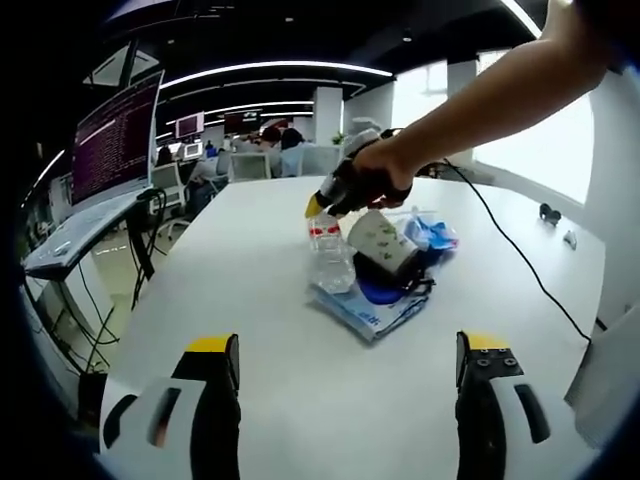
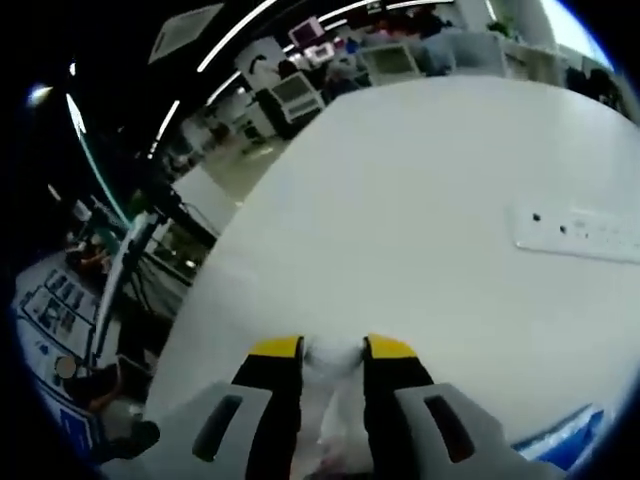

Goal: Arrange the tabletop items into an orderly group along one side of the table until the central work area is clear of visible clutter.

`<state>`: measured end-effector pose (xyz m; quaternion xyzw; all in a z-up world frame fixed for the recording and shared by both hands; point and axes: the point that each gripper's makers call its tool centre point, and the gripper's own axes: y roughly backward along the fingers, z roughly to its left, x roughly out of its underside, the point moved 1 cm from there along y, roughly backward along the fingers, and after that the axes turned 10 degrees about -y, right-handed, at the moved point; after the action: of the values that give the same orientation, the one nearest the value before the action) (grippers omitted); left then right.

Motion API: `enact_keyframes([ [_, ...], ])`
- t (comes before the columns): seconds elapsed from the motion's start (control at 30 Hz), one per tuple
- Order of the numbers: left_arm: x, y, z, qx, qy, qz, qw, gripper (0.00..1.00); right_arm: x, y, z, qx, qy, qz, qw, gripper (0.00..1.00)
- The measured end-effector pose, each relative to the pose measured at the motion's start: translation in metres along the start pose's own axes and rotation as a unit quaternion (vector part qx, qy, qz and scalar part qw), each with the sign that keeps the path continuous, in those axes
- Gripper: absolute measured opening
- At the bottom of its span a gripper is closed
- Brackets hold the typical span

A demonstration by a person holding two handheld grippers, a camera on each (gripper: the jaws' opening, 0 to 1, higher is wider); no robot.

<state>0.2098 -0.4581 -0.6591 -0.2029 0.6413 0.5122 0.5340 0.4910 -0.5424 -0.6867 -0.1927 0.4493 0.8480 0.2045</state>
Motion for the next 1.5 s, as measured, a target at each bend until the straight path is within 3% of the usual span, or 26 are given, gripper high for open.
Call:
enact_keyframes([
  [0.3, -0.001, 0.0, 0.0, -0.001, -0.001, -0.002, 1.0, 0.89, -0.005, 0.027, 0.026, -0.022, 0.071, -0.039, 0.9965, 0.19],
  [0.53, -0.001, 0.001, 0.0, -0.001, -0.002, -0.003, 1.0, 0.89, -0.004, 0.05, 0.048, -0.036, 0.141, -0.071, 0.9868, 0.19],
  [0.73, -0.001, 0.001, 0.0, 0.0, -0.002, -0.003, 1.0, 0.88, 0.005, 0.069, 0.065, -0.043, 0.195, -0.094, 0.9752, 0.19],
  [1.07, 0.0, 0.001, -0.001, 0.003, -0.007, -0.001, 1.0, 0.89, 0.035, 0.112, 0.09, -0.055, 0.285, -0.129, 0.9483, 0.19],
  [1.33, -0.002, 0.001, -0.004, 0.005, -0.015, -0.002, 0.9999, 0.88, 0.05, 0.131, 0.093, -0.051, 0.306, -0.146, 0.9393, 0.19],
  [1.43, -0.002, 0.001, -0.008, 0.009, -0.024, 0.0, 0.9997, 0.88, 0.054, 0.136, 0.097, -0.061, 0.301, -0.151, 0.9396, 0.18],
  [1.5, -0.002, 0.001, -0.009, 0.012, -0.029, 0.001, 0.9995, 0.88, 0.058, 0.139, 0.095, -0.047, 0.33, -0.157, 0.9296, 0.18],
])
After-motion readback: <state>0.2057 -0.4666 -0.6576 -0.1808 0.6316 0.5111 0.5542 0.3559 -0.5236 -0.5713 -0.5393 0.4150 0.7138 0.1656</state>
